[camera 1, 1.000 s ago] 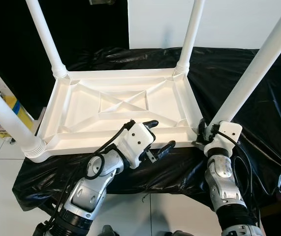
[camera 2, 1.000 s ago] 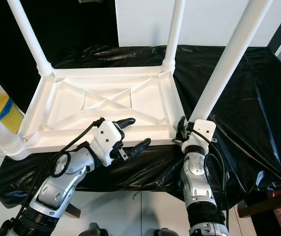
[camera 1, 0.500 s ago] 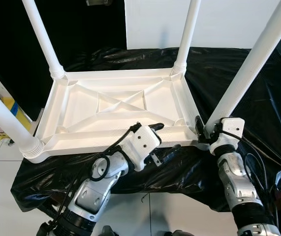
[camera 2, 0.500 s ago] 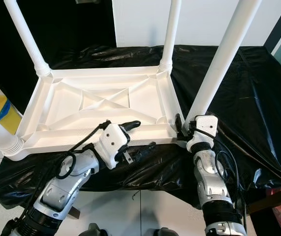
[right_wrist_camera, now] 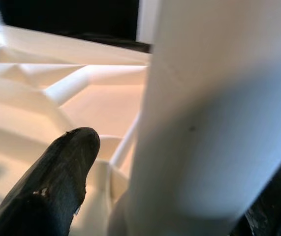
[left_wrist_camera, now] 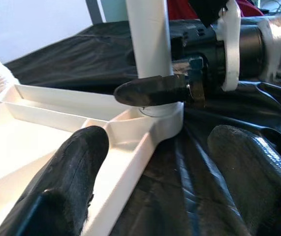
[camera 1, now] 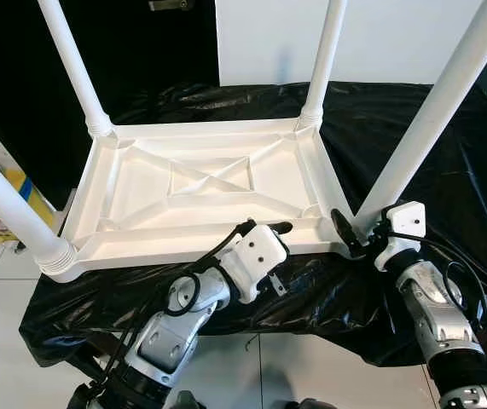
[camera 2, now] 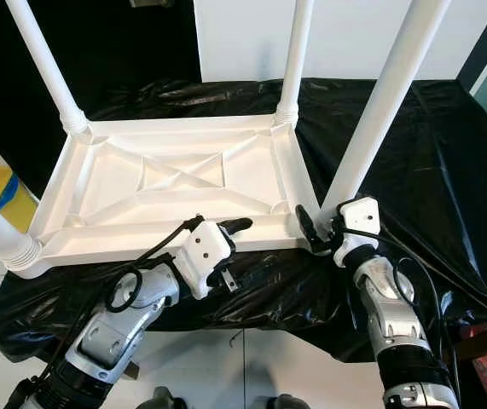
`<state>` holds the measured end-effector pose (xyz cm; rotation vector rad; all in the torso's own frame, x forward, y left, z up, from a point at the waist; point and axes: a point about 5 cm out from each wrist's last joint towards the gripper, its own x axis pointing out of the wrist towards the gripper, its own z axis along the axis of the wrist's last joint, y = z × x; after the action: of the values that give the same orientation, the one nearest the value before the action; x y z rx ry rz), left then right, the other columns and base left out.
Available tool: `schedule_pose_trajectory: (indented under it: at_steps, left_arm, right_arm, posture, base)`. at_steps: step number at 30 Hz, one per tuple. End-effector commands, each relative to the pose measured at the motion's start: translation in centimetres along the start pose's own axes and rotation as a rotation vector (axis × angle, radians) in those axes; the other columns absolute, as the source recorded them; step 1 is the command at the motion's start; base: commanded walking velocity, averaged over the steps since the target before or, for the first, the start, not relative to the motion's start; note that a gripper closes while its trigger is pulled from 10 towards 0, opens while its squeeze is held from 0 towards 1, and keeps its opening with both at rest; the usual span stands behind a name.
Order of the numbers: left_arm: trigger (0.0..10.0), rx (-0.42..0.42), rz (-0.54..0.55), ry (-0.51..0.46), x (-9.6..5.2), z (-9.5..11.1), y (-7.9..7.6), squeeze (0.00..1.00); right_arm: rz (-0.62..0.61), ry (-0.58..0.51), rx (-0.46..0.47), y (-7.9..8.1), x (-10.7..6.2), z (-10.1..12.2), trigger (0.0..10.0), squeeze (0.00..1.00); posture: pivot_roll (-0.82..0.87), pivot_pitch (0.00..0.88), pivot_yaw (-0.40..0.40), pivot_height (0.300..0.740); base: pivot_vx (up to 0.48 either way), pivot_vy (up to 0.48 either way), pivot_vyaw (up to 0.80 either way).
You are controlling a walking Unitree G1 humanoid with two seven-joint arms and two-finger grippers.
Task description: Building children table
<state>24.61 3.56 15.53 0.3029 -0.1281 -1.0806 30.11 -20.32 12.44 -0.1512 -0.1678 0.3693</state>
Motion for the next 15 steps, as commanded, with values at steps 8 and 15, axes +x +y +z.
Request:
schedule_pose_trajectory:
  at_steps: [8,15]
  left_arm:
    - [10.0,-0.001,-0.069,0.032,0.21,-0.43,-0.68,0.00]
    - [10.0,-0.001,-0.067,0.037,0.09,-0.44,-0.67,0.00]
  right_arm:
    - [0.052,0.002,-0.011,-0.74,0.28,0.02,10.0,0.00]
    - [0.062,0.003,-0.016,-0.98,0.37,-0.03,9.8,0.00]
  posture:
    - [-0.02,0.065,-0.011,0.740]
    - [-0.02,0.065,-0.012,0.740]
  base:
    - [0.000,0.000,0.00]
    - [0.000,0.000,0.00]
